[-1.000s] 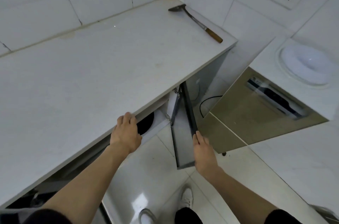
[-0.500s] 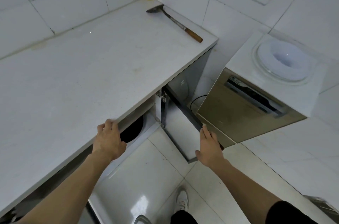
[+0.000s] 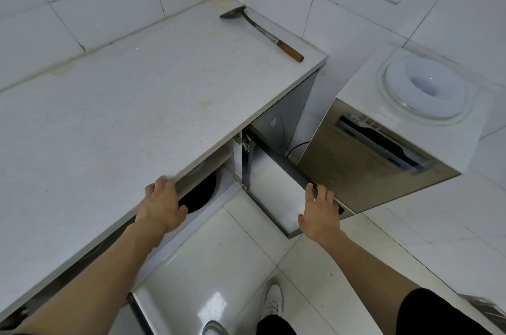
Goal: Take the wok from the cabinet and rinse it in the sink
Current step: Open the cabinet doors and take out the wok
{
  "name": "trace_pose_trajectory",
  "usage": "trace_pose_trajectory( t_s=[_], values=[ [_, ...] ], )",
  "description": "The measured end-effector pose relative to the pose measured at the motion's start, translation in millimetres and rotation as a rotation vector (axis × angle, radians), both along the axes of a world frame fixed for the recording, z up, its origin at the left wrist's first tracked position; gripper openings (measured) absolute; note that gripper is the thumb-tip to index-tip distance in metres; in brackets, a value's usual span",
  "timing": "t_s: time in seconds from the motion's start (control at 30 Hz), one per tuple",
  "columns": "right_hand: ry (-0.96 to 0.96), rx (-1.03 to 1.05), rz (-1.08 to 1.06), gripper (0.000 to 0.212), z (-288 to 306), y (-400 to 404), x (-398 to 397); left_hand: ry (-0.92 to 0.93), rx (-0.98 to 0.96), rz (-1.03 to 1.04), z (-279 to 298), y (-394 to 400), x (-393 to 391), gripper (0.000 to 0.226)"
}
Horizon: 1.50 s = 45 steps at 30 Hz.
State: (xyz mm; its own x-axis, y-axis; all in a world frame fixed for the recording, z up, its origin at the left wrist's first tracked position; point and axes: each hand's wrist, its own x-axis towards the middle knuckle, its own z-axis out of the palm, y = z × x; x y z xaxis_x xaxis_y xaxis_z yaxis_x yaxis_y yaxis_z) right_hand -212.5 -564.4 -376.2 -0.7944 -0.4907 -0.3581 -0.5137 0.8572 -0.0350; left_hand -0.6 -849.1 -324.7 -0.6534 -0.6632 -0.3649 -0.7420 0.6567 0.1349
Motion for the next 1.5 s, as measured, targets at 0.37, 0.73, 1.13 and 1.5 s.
trace_pose_trajectory(
  t_s=[0.37, 0.73, 1.13, 1.5],
  values=[
    [-0.068, 0.008, -0.001, 0.085, 6.9, 11.3, -10.7, 0.02, -0.068, -0.059, 8.6, 23.7, 2.0, 0.065],
    [-0.135, -0.142, 0.052, 0.066, 60.3, -3.0, 40.0, 0.1, -0.021, -0.03, 43.8, 43.2, 49.4, 0.059],
    [-0.204, -0.255, 0.349, 0.053, 78.9, -43.2, 114.4, 0.099, 0.079, 0.166, 31.7, 67.6, 123.3, 0.055],
    [-0.321, -0.221, 0.742, 0.053, 41.4, -113.4, 66.1, -0.028, 0.105, 0.568, 13.6, 94.5, 121.4, 0.057]
  ],
)
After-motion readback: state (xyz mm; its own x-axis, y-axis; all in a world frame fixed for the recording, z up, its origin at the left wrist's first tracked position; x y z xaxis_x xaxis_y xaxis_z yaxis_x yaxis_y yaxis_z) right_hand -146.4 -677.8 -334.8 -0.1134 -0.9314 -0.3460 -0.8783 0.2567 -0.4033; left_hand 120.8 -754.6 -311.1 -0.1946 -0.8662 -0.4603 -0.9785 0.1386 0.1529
